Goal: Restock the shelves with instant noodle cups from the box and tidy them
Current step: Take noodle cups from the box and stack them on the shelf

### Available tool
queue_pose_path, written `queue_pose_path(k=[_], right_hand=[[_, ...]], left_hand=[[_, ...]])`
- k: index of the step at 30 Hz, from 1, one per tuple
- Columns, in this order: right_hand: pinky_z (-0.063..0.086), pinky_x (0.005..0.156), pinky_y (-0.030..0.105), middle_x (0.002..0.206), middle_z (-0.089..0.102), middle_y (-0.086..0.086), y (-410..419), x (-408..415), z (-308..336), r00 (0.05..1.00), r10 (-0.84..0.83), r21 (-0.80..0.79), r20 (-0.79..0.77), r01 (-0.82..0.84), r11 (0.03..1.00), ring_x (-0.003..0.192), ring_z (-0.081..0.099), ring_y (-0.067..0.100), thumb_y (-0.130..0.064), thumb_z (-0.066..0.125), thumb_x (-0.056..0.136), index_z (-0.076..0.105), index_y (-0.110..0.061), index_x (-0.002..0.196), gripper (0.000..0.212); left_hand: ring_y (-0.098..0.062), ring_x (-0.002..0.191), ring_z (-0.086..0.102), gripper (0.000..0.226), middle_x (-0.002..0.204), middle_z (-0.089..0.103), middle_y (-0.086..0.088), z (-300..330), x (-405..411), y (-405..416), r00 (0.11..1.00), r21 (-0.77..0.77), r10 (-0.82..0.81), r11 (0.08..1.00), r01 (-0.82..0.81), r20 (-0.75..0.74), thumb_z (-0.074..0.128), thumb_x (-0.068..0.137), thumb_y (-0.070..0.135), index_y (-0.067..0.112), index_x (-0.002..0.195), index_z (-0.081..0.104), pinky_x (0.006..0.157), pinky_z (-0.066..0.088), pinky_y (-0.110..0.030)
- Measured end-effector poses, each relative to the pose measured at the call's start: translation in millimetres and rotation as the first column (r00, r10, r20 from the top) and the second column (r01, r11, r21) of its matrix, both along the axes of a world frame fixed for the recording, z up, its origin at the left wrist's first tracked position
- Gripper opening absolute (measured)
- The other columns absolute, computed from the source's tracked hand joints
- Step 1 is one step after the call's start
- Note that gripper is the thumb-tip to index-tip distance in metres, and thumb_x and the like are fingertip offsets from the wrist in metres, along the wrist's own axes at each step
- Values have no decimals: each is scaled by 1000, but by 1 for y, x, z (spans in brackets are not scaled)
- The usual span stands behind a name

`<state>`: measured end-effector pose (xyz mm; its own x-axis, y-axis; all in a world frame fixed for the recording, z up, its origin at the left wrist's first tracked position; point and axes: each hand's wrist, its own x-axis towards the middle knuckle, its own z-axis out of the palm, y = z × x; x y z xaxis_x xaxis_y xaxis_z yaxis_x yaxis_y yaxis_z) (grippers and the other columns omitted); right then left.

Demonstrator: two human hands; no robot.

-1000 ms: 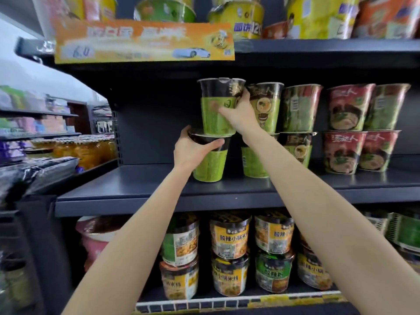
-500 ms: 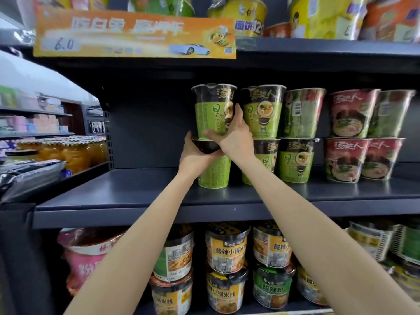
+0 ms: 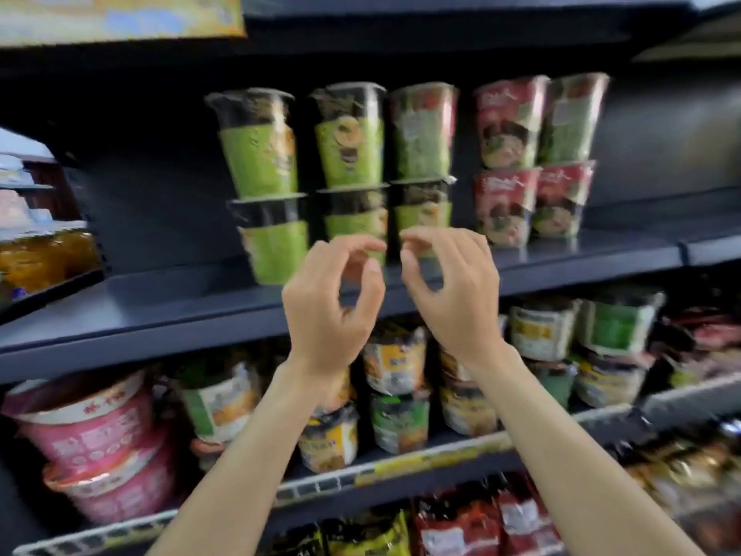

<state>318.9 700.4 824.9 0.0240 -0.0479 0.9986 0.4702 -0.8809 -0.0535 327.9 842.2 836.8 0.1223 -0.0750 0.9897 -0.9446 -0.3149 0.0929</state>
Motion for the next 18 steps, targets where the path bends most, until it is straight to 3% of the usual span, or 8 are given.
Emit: queue_pose_path(k=[4,8,10,13,16,18], right_hand=[[51,62,28,78,68,2,-88,-80,-81,983,-96,-52,-156,89,995,67,63,17,-13,58,91,70,-4,91,15],[50,59,25,80,67,1,-180,-171,-184,842,-264,-108,-470,242,964,70,63,16,-12,59,88,69,-8,91,11],[46,61,23,80,65,-1,-222,-218,-240,679,-320,-116,-661,329,937,72,61,16,-14,56,86,67,-12,92,13],[48,62,28,79,65,-1,-279,-288,-319,344,-274,-100,-898,447,889,76,65,21,-24,51,80,68,-16,95,24],[51,71,31,93,66,5,-334,-347,-381,-21,-111,-103,-994,571,814,89,66,27,-22,61,80,66,-15,105,26],[47,85,36,115,62,9,-369,-379,-411,-179,36,-90,-983,647,758,108,59,30,-26,56,88,58,-15,123,37]], left_hand=[[-3,65,39,21,72,48,10,-76,-37,-80,994,212,-88,972,100,-63,49,91,16,6,92,67,65,35,-17],[-6,76,49,23,86,57,6,-182,-82,-170,926,536,-4,814,223,-378,50,92,32,19,106,63,63,42,-22],[-12,92,55,25,98,60,6,-239,-109,-216,846,656,119,690,305,-519,55,89,32,24,112,60,72,42,-25],[-19,106,56,31,108,64,3,-313,-150,-279,746,728,224,509,459,-628,59,86,28,23,116,60,83,38,-28],[-22,112,55,33,116,64,0,-370,-187,-340,671,749,337,359,556,-660,57,87,28,20,119,59,88,39,-30],[-24,112,56,34,117,65,-3,-399,-203,-383,650,762,401,282,582,-645,56,87,31,21,120,60,88,42,-32]])
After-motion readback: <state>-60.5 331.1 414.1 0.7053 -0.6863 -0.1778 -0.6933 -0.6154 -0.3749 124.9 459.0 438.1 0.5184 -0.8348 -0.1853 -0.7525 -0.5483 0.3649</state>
